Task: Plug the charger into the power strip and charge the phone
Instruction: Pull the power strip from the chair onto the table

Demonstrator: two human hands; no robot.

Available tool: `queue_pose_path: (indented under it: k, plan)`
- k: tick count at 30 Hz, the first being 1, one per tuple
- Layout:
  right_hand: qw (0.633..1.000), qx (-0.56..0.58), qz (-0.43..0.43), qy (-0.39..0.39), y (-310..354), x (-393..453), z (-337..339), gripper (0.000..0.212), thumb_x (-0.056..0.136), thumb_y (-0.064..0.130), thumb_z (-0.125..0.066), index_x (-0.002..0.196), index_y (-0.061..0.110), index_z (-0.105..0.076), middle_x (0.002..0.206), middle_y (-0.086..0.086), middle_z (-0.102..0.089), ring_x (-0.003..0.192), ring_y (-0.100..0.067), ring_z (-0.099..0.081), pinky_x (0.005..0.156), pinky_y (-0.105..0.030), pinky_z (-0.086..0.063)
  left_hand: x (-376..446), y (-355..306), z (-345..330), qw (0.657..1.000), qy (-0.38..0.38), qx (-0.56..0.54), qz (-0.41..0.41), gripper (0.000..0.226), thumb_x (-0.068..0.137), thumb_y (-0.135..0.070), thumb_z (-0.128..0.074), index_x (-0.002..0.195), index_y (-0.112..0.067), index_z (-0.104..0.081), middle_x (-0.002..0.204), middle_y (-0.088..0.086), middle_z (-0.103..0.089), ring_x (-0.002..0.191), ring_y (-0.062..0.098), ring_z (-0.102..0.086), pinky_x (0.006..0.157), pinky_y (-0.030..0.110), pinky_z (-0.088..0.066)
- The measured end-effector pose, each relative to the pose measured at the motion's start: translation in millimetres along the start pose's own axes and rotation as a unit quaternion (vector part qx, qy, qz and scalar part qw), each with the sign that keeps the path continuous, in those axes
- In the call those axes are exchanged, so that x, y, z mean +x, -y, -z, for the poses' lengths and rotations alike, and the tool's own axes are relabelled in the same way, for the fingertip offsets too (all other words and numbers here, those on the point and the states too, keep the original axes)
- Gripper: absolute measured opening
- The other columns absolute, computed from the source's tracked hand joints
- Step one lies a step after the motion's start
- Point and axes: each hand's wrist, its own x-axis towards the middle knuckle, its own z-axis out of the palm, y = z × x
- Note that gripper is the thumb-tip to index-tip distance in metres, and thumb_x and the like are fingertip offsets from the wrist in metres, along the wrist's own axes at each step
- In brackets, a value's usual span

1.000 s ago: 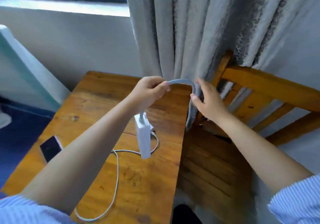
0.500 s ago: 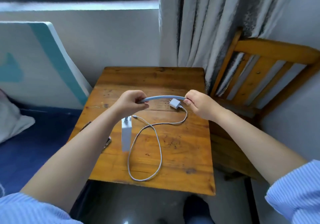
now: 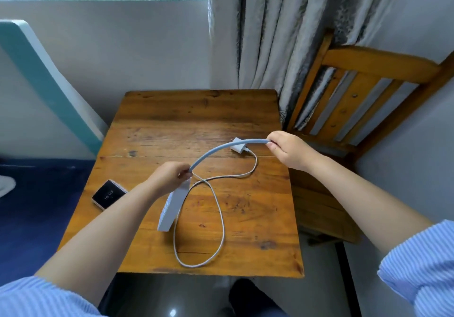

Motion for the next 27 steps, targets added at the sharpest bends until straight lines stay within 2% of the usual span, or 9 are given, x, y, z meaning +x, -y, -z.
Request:
queue_pose_path:
  k: [3, 5, 10, 12, 15, 18, 21, 24, 27]
  plan:
    - [0.999, 0.008, -0.033, -0.006, -13.1, 19.6, -3.7, 0.022, 0.095, 0.024, -0.039, 0.093, 0.007, -0.054, 0.082, -0.004, -0.048, 0.074, -0.020, -0.048, 0.059, -0.028, -0.036, 22.8, -6.3, 16.6, 0.999, -0.029, 0.013, -0.014, 0.017, 0.092, -0.011, -0.046, 0.095, -0.001, -0.060, 0.092, 0.015, -0.064, 0.082, 0.027, -0.054, 0.065, 0.028, -0.035]
    - [0.998, 0.002, -0.056, -0.019, -23.0, 34.4, -4.4, 0.022, 0.094, 0.023, -0.040, 0.092, 0.007, -0.054, 0.083, -0.008, -0.052, 0.074, -0.020, -0.049, 0.055, -0.027, -0.036, 43.7, -14.4, 31.4, 0.997, -0.045, 0.050, -0.042, 0.018, 0.093, -0.010, -0.044, 0.095, 0.000, -0.058, 0.096, 0.019, -0.065, 0.085, 0.031, -0.054, 0.065, 0.034, -0.037]
    - [0.994, -0.040, -0.086, -0.053, -38.0, 64.9, -10.2, 0.021, 0.093, 0.010, -0.040, 0.106, 0.005, -0.056, 0.103, -0.016, -0.062, 0.090, -0.030, -0.057, 0.074, -0.039, -0.051, 98.9, -34.4, 48.0, 0.977, -0.052, 0.188, -0.088, 0.020, 0.095, -0.016, -0.040, 0.098, -0.004, -0.057, 0.098, 0.017, -0.065, 0.098, 0.032, -0.050, 0.068, 0.037, -0.041]
    - [0.989, -0.073, -0.110, -0.069, -46.4, 79.8, -15.8, 0.021, 0.092, 0.009, -0.040, 0.106, 0.004, -0.056, 0.104, -0.017, -0.063, 0.095, -0.032, -0.056, 0.080, -0.042, -0.050, 125.2, -39.0, 49.2, 0.969, -0.060, 0.221, -0.097, 0.019, 0.094, -0.015, -0.040, 0.100, -0.008, -0.056, 0.099, 0.012, -0.067, 0.100, 0.028, -0.049, 0.065, 0.035, -0.039]
    - [0.978, -0.112, -0.150, -0.093, -61.8, 101.7, -25.8, 0.022, 0.093, 0.010, -0.039, 0.106, 0.006, -0.056, 0.102, -0.017, -0.064, 0.096, -0.033, -0.054, 0.081, -0.043, -0.048, 165.8, -39.5, 47.3, 0.958, -0.072, 0.252, -0.118, 0.018, 0.093, -0.013, -0.041, 0.104, -0.010, -0.055, 0.104, 0.009, -0.067, 0.100, 0.027, -0.048, 0.064, 0.033, -0.033]
    - [0.963, -0.135, -0.198, -0.122, -78.2, 122.2, -42.8, 0.023, 0.093, 0.011, -0.040, 0.108, 0.007, -0.057, 0.101, -0.016, -0.065, 0.095, -0.032, -0.054, 0.078, -0.042, -0.049, 206.1, -34.2, 37.4, 0.944, -0.077, 0.287, -0.144, 0.018, 0.091, -0.009, -0.043, 0.105, -0.012, -0.055, 0.105, 0.007, -0.067, 0.099, 0.026, -0.047, 0.068, 0.032, -0.035]
    - [0.948, -0.143, -0.250, -0.139, -94.7, 145.1, -63.4, 0.025, 0.093, 0.010, -0.040, 0.112, 0.007, -0.057, 0.103, -0.017, -0.064, 0.097, -0.034, -0.054, 0.075, -0.040, -0.049, 244.3, -25.9, 20.9, 0.939, -0.079, 0.295, -0.161, 0.022, 0.089, -0.007, -0.047, 0.109, -0.012, -0.055, 0.104, 0.008, -0.067, 0.097, 0.026, -0.048, 0.068, 0.032, -0.034]
    - [0.933, -0.105, -0.311, -0.148, -107.5, 161.4, -77.5, 0.028, 0.093, 0.007, -0.039, 0.117, 0.004, -0.053, 0.110, -0.020, -0.060, 0.099, -0.037, -0.055, 0.076, -0.041, -0.050, 273.5, -21.6, 1.8, 0.940, -0.069, 0.289, -0.165, 0.024, 0.087, -0.010, -0.050, 0.111, -0.014, -0.053, 0.110, 0.009, -0.065, 0.103, 0.026, -0.047, 0.077, 0.034, -0.040]
    - [0.927, -0.051, -0.336, -0.160, -120.9, 177.9, -96.9, 0.032, 0.093, 0.007, -0.040, 0.124, 0.000, -0.046, 0.125, -0.022, -0.052, 0.112, -0.037, -0.051, 0.090, -0.042, -0.046, 299.6, -14.9, -22.2, 0.946, -0.080, 0.266, -0.168, 0.025, 0.086, -0.016, -0.053, 0.112, -0.016, -0.053, 0.112, 0.008, -0.064, 0.105, 0.025, -0.047, 0.083, 0.035, -0.040]
